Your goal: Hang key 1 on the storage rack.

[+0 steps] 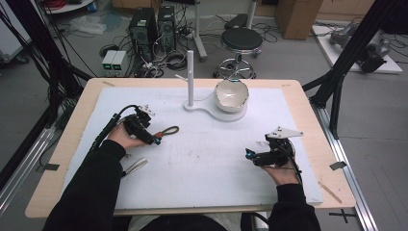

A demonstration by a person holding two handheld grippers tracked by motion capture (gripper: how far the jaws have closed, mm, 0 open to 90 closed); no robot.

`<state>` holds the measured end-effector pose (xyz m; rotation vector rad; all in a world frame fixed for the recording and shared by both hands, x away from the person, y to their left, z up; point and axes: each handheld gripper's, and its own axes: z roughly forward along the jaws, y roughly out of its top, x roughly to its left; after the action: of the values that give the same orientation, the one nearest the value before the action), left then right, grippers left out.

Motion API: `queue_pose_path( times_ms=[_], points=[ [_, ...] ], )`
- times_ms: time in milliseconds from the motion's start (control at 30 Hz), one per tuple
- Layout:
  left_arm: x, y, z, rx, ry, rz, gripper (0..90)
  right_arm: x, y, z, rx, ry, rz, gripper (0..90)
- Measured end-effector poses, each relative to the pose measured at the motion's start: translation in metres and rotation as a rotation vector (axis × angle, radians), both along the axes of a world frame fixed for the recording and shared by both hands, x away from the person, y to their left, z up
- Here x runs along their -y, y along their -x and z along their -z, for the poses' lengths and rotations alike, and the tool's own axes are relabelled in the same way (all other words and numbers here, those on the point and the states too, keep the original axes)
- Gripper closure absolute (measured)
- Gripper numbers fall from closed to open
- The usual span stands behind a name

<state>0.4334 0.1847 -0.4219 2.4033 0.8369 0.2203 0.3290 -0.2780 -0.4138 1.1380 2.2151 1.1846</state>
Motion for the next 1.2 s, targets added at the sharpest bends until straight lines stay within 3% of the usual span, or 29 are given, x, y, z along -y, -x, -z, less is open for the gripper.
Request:
queue_pose_path(
  times_ms=[200,567,767,933,1200],
  points=[
    [0.005,-0.001,0.0,0.005,-0.028,0.017,18.3,0.0,0.0,0.0,0.001,0.005,0.001,0.6],
    [0.005,0.0,0.001,0.023,-0.06,-0.013,49.2,0.001,0.001,0.0,-0.002,0.002,0.0,0.6],
    [0.01,0.004,0.002,0.027,-0.073,0.015,65.7,0.0,0.001,0.0,-0.01,0.008,0.003,0.6],
    [0.016,0.009,0.0,0.064,-0.117,0.024,68.0,0.0,0.001,0.0,-0.006,0.006,0.004,0.6],
    [0.01,0.007,-0.002,0.055,-0.113,0.028,70.1,0.001,0.002,-0.001,-0.003,-0.002,0.007,0.6]
  ],
)
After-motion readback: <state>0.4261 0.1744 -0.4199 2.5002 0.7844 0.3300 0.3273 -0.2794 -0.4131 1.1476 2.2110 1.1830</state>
